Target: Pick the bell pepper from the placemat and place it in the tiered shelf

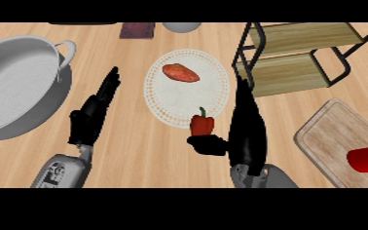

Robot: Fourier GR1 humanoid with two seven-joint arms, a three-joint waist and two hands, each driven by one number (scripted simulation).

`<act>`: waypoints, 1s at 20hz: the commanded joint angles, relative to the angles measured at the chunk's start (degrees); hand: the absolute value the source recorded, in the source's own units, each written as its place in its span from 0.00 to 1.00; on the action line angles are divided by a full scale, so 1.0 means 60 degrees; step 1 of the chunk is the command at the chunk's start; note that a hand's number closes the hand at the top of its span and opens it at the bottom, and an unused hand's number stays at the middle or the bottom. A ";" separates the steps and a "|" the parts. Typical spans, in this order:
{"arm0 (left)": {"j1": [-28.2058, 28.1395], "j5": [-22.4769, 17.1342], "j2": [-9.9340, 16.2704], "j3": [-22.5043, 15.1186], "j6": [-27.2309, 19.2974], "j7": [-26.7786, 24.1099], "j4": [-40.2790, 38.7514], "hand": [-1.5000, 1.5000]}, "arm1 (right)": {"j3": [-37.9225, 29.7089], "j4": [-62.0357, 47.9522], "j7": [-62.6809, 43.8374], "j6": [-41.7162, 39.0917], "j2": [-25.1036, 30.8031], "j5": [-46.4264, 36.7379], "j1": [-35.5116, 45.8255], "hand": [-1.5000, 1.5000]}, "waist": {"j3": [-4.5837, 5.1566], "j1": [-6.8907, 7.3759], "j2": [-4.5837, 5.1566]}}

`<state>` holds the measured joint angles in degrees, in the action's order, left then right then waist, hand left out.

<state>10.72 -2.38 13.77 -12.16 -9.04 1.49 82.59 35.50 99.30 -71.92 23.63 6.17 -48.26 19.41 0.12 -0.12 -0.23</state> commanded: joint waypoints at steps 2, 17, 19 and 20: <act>-0.0444 0.0095 -0.0016 0.0011 0.0095 -0.0435 -0.0075 0.50 | -0.0032 0.0262 -0.2217 -0.1020 -0.0980 -0.0876 0.0129 0.00 | 0.0001 -0.0013 -0.0016; -0.0071 0.0375 -0.0201 0.0121 0.0121 -0.0004 0.0047 0.50 | -0.0544 -0.1517 -0.1462 -0.0911 -0.1023 -0.0471 0.0249 0.00 | -0.0016 0.0092 0.0034; -0.0173 0.0249 -0.0179 0.0270 0.0221 -0.0142 -0.0106 0.50 | -0.0587 -0.1129 -0.1342 -0.0816 -0.1023 -0.0325 -0.0233 0.00 | -0.0016 0.0036 0.0030; 0.0063 0.0328 -0.0263 0.0194 0.0180 -0.0010 -0.0024 0.50 | -0.0661 -0.1224 -0.1818 -0.1248 -0.1023 -0.0322 0.0328 0.00 | -0.0013 0.0053 0.0028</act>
<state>10.50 -0.70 12.42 -11.24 -8.15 1.31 82.30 32.19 92.43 -70.09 17.98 0.63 -50.66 19.15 0.04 0.23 -0.07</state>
